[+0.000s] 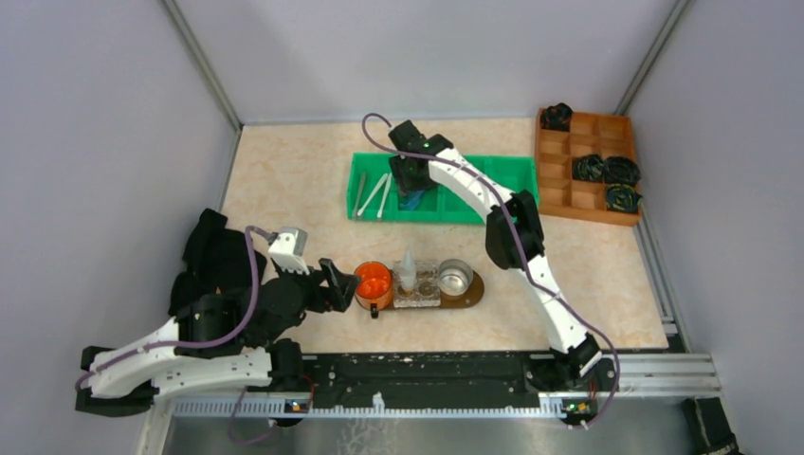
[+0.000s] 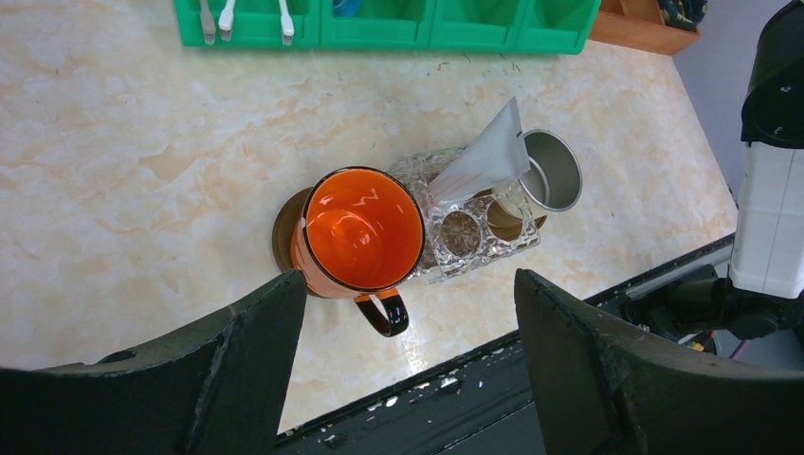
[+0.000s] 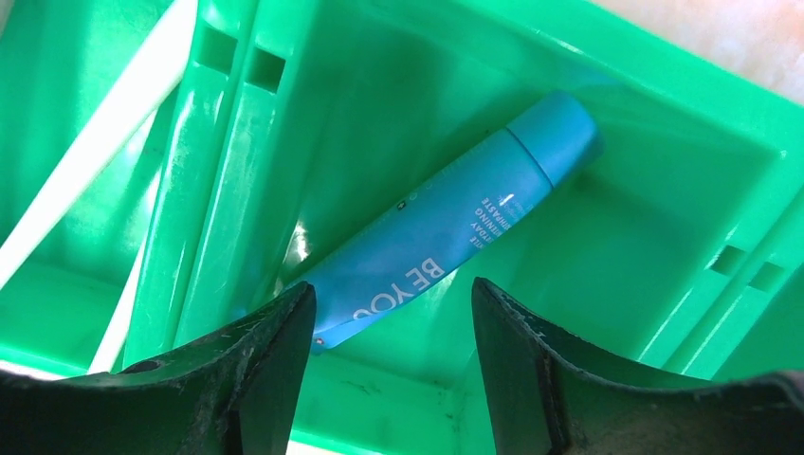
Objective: Prepare toiletry sets of a toothbrush and toothpaste on the tray
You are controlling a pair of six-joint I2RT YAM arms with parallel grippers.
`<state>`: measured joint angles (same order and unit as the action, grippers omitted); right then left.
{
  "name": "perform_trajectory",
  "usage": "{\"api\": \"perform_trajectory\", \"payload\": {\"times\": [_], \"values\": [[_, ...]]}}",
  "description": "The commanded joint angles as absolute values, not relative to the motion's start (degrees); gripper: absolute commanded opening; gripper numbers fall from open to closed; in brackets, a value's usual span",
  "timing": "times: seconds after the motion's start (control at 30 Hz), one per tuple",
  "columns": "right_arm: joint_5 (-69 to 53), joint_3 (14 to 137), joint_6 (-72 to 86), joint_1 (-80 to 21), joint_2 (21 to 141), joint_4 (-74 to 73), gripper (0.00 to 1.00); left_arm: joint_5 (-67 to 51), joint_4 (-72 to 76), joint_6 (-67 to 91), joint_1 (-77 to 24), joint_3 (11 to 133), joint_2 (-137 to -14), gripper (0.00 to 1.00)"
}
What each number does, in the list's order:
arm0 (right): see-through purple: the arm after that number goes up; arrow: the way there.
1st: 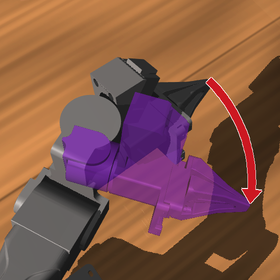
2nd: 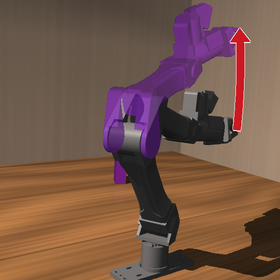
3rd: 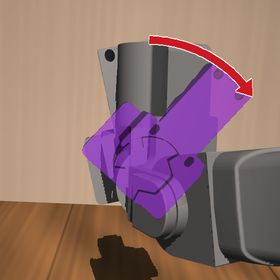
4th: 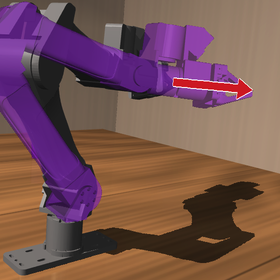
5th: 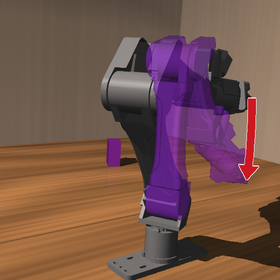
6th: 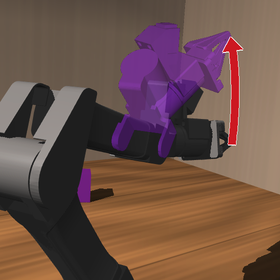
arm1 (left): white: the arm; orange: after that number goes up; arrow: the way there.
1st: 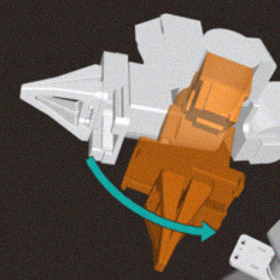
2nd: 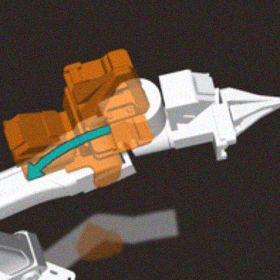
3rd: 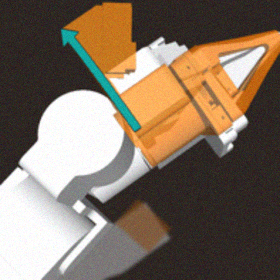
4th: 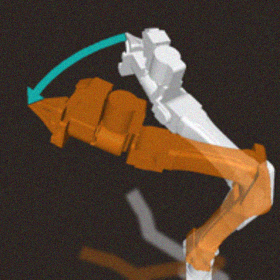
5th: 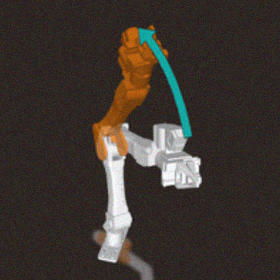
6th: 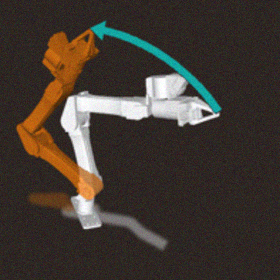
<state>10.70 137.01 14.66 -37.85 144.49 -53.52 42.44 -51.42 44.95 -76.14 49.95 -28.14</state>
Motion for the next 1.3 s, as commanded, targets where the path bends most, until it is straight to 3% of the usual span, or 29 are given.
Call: {"api": "perform_trajectory", "payload": {"times": [0.0, 0.13, 0.23, 0.47, 0.9, 1.17, 1.27], "values": [[9.3, 139.2, 15.1, -37.7, 150.6, -57.8, 0.68, 42.3, -51.0, 44.6, -76.3, 50.3, -27.4, 0.86], [9.0, 138.2, 14.7, -37.7, 150.9, -58.2, 0.7, 42.3, -51.0, 44.6, -76.3, 50.5, -27.4, 0.86], [7.4, 135.1, 16.2, -37.1, 149.3, -55.9, 0.61, 42.4, -50.8, 44.6, -76.3, 50.6, -27.4, 0.86], [4.2, 129.4, 27.9, -36.2, 145.4, -49.2, 0.61, 42.5, -50.5, 44.5, -76.3, 51.2, -27.6, 0.86], [12.8, 120.9, 45.6, -37.9, 141.4, -47.7, 0.63, 41.4, -50.8, 44.8, -76.3, 50.8, -24.9, 0.86], [16.9, 126.6, 47.8, -38.0, 144.9, -53.4, 0.62, 41.0, -51.2, 44.3, -76.3, 50.8, -22.7, 0.86], [17.3, 127.8, 47.3, -38.0, 146.6, -54.7, 0.57, 41.2, -51.7, 44.2, -76.3, 50.9, -21.3, 0.86]]}}
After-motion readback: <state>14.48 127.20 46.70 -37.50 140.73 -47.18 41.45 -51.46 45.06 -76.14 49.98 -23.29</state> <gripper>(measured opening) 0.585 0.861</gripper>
